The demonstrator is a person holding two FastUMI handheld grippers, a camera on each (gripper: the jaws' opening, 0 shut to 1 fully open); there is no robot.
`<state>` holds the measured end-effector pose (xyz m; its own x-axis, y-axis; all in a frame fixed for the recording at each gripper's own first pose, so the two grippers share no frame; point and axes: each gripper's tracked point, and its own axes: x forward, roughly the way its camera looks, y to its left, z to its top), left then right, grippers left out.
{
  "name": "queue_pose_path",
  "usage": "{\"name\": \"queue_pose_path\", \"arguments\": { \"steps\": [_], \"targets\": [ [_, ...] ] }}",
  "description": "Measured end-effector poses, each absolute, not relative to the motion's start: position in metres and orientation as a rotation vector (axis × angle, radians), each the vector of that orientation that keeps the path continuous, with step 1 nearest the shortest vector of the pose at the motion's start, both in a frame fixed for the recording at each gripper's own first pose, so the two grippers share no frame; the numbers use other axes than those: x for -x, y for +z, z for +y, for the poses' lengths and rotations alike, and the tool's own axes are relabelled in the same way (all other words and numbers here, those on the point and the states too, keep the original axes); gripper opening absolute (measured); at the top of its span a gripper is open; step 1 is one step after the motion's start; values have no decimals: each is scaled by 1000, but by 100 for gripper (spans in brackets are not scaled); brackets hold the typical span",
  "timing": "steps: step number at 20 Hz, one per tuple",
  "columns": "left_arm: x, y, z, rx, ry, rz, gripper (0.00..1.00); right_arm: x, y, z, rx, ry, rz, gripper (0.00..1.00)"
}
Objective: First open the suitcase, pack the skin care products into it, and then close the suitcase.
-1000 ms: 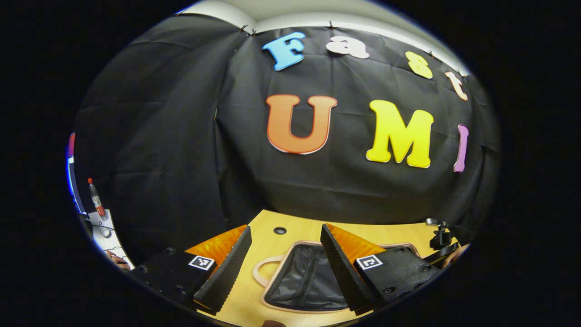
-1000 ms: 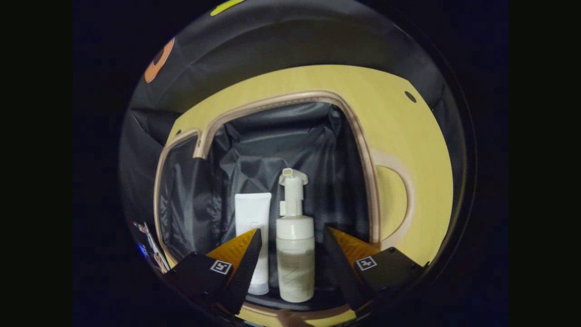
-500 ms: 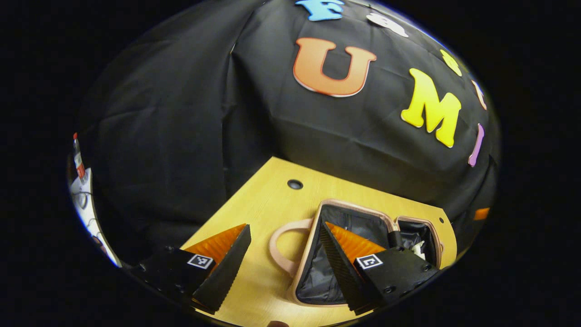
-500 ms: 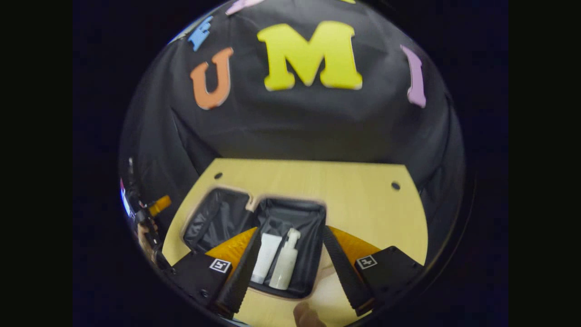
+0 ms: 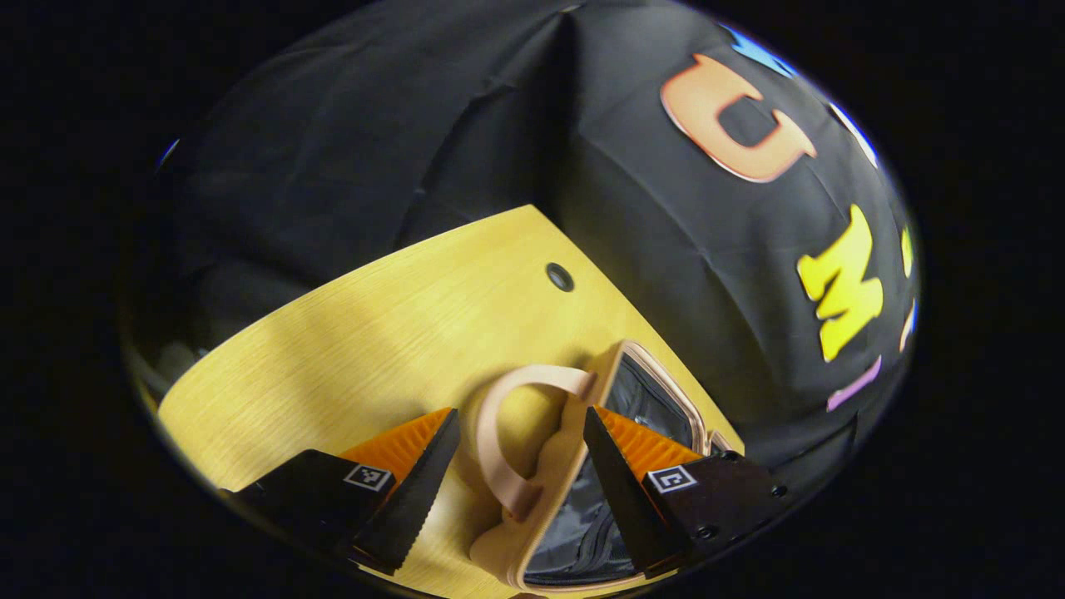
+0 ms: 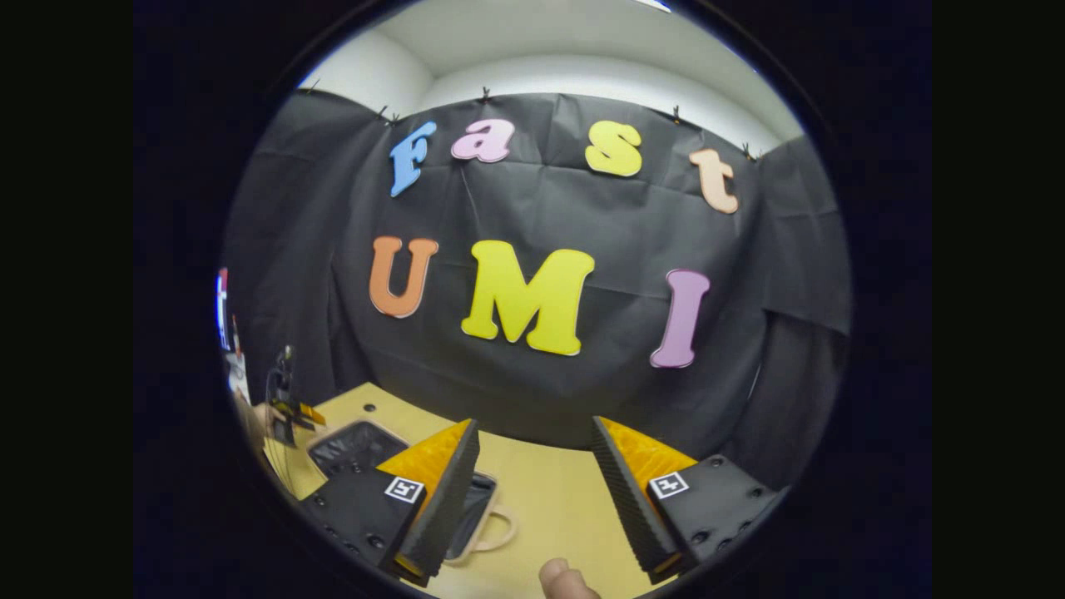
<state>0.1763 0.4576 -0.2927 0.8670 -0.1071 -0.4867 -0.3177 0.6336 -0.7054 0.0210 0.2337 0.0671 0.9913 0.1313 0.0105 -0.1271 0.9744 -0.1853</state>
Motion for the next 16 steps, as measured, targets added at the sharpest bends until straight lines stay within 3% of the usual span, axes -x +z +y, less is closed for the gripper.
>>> {"name": "queue_pose_path", "arguments": {
  "steps": [1, 3, 4, 5, 6, 10, 16],
  "targets": [
    [-177, -298, 458, 962, 133, 522, 100, -17, 71, 229, 192, 114, -32, 79],
    [-181, -312, 457, 1087, 148, 542, 91, -9, 84, 224, 188, 93, -68, 79],
    [-180, -314, 450, 1128, 115, 551, 84, -7, 87, 221, 198, 83, -84, 79],
    [-181, -317, 445, 1144, 103, 556, 67, -5, 88, 219, 210, 80, -96, 79],
    [-182, -319, 442, 1159, 100, 561, 81, -4, 87, 219, 218, 76, -98, 79],
    [-184, -327, 437, 1211, 132, 590, 17, 1, 81, 214, 249, 77, -84, 80],
    [-175, -306, 440, 1088, 93, 592, 5, 5, 74, 201, 229, 59, -73, 80]
  ]
}}
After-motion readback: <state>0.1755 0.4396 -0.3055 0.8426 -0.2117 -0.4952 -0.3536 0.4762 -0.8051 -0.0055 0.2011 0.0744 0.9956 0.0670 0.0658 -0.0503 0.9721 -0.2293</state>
